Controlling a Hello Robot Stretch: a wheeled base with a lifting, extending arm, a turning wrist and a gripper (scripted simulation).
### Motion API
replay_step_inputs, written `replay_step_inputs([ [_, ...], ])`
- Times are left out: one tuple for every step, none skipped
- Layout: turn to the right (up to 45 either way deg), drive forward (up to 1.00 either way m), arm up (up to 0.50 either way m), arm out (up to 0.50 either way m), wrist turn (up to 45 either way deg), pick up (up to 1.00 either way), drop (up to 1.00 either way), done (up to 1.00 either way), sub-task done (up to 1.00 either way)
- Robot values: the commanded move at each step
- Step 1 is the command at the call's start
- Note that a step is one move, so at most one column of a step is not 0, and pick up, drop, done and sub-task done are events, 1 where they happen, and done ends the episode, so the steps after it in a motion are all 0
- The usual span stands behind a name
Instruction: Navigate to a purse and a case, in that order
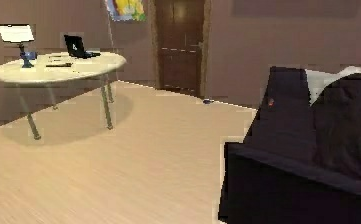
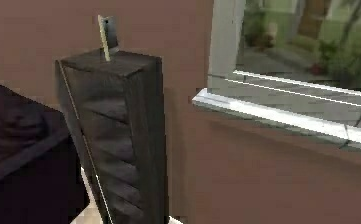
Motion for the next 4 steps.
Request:
replay_step_inputs([
  [0.0,0.55,0.0,0.0,0.0,0.0,0.0,0.0,0.0],
  [-45.0,0.0,0.0,0.0,0.0,0.0,0.0,0.0,0.0],
  [-12.0,0.0,0.0,0.0,0.0,0.0,0.0,0.0,0.0],
  [0.0,1.0,0.0,0.0,0.0,0.0,0.0,0.0,0.0],
])
